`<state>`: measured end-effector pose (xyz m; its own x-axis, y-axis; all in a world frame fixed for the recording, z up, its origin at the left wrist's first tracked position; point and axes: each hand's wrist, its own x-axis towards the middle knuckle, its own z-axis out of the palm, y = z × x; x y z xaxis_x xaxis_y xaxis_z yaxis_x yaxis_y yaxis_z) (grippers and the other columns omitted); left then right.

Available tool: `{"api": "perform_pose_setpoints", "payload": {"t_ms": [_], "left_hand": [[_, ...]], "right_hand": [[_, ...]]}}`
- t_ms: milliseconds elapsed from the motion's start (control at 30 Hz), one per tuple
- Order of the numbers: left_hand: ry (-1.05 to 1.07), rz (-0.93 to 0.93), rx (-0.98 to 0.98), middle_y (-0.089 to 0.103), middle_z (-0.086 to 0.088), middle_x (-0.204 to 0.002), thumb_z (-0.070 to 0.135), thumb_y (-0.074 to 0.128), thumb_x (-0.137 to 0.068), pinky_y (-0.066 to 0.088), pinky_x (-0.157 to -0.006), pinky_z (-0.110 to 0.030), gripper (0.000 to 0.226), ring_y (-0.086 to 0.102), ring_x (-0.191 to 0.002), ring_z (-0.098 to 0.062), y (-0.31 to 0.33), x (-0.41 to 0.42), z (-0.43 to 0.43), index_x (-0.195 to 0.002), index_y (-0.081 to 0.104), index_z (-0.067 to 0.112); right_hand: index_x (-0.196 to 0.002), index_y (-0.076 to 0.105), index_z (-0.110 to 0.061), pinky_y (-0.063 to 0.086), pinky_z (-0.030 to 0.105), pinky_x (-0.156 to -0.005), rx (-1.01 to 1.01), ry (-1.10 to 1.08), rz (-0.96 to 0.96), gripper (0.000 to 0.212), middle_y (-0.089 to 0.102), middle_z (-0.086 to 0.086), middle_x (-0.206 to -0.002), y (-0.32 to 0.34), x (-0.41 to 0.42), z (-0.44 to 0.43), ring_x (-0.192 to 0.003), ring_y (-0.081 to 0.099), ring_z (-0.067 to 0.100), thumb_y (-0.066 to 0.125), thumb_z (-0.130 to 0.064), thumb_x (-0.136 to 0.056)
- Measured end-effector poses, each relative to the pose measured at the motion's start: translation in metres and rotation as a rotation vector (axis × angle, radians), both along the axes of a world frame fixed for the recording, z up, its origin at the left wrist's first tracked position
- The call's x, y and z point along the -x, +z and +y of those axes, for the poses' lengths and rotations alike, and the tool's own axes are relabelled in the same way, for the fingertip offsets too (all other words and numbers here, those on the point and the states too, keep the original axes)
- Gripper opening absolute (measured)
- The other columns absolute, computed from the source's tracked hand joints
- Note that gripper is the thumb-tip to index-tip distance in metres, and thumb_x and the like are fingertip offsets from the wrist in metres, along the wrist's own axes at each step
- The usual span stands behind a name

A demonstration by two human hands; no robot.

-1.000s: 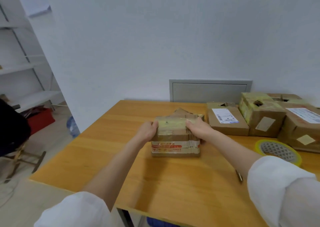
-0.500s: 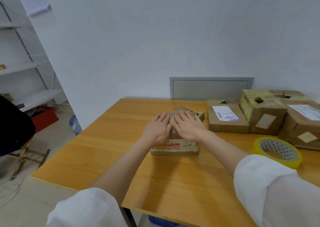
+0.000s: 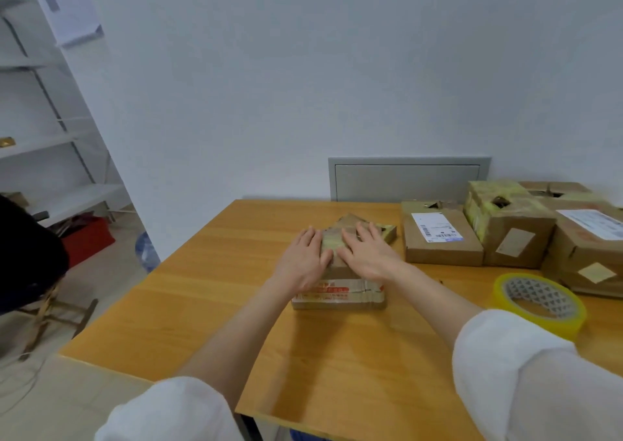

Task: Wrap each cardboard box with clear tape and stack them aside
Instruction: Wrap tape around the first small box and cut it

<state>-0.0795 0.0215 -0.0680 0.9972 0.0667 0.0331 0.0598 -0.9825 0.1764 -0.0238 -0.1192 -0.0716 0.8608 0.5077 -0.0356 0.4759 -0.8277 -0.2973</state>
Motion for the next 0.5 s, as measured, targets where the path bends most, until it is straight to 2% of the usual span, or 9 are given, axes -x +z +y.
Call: {"api": "perform_pose_setpoints", "payload": {"t_ms": [67, 133, 200, 267, 333, 367, 400, 500], "left_hand": [[-0.005, 0.018, 0.016, 0.003, -0.011, -0.16, 0.039, 0.022, -0.104, 0.003, -0.118, -0.031, 0.058, 0.003, -0.148, -0.021, 0.004, 0.0, 0.0, -0.152, 0.01, 0.01], [0.013, -0.029, 0.041, 0.008, -0.008, -0.16, 0.04, 0.026, -0.103, 0.014, -0.117, -0.036, 0.057, 0.012, -0.147, -0.023, 0.008, 0.002, 0.001, -0.152, 0.014, 0.015], [0.049, -0.156, 0.01, 0.022, -0.006, -0.157, 0.037, 0.03, -0.103, 0.026, -0.112, -0.037, 0.051, 0.026, -0.141, -0.024, 0.009, 0.011, -0.003, -0.15, 0.025, 0.017], [0.054, -0.251, -0.076, 0.037, -0.003, -0.148, 0.039, 0.032, -0.102, 0.035, -0.105, -0.037, 0.047, 0.037, -0.133, -0.022, 0.009, 0.022, -0.017, -0.143, 0.038, 0.018], [0.026, -0.243, -0.193, 0.045, -0.003, -0.14, 0.05, 0.032, -0.098, 0.036, -0.102, -0.039, 0.051, 0.04, -0.128, -0.022, 0.008, 0.027, -0.033, -0.134, 0.048, 0.019], [0.026, -0.208, -0.232, 0.047, -0.004, -0.137, 0.058, 0.031, -0.095, 0.037, -0.101, -0.04, 0.057, 0.042, -0.126, -0.024, 0.007, 0.028, -0.038, -0.131, 0.05, 0.019], [0.037, -0.171, -0.249, 0.048, -0.005, -0.135, 0.065, 0.03, -0.091, 0.038, -0.099, -0.041, 0.064, 0.043, -0.124, -0.026, 0.006, 0.026, -0.041, -0.129, 0.051, 0.018], [0.091, -0.086, -0.244, 0.047, -0.01, -0.136, 0.075, 0.03, -0.085, 0.039, -0.096, -0.043, 0.076, 0.045, -0.122, -0.031, 0.01, 0.024, -0.031, -0.133, 0.046, 0.018]], "right_hand": [[-0.154, 0.013, -0.023, 0.002, 0.046, -0.119, -0.082, 0.024, 0.06, 0.059, -0.001, 0.01, -0.162, 0.005, -0.004, -0.003, -0.148, -0.008, 0.031, 0.029, -0.045, -0.102], [-0.153, 0.022, -0.02, 0.014, 0.047, -0.119, -0.268, -0.044, 0.057, 0.058, 0.005, 0.009, -0.161, 0.011, -0.012, -0.009, -0.148, 0.005, 0.031, 0.04, -0.038, -0.101], [-0.153, 0.019, -0.019, 0.019, 0.048, -0.118, -0.374, -0.178, -0.005, 0.064, 0.005, 0.008, -0.162, 0.013, -0.02, -0.016, -0.147, 0.011, 0.031, 0.048, -0.031, -0.098], [-0.154, 0.015, -0.018, 0.026, 0.046, -0.116, -0.358, -0.191, 0.062, 0.071, 0.011, 0.01, -0.161, 0.013, -0.024, -0.023, -0.145, 0.02, 0.031, 0.053, -0.029, -0.095], [-0.148, 0.031, -0.014, 0.046, 0.039, -0.096, -0.381, -0.154, 0.184, 0.06, 0.043, 0.012, -0.144, 0.012, -0.025, -0.024, -0.122, 0.05, 0.028, 0.053, -0.027, -0.093], [-0.139, 0.042, -0.012, 0.05, 0.037, -0.086, -0.391, -0.159, 0.19, 0.051, 0.054, 0.011, -0.131, 0.011, -0.023, -0.022, -0.107, 0.057, 0.025, 0.053, -0.027, -0.092], [-0.132, 0.049, -0.012, 0.053, 0.038, -0.082, -0.408, -0.176, 0.162, 0.046, 0.057, 0.011, -0.124, 0.01, -0.02, -0.02, -0.1, 0.058, 0.025, 0.054, -0.029, -0.09], [-0.129, 0.052, -0.011, 0.055, 0.045, -0.083, -0.423, -0.26, 0.135, 0.047, 0.053, 0.013, -0.128, 0.008, -0.014, -0.003, -0.099, 0.061, 0.03, 0.055, -0.035, -0.088]]}}
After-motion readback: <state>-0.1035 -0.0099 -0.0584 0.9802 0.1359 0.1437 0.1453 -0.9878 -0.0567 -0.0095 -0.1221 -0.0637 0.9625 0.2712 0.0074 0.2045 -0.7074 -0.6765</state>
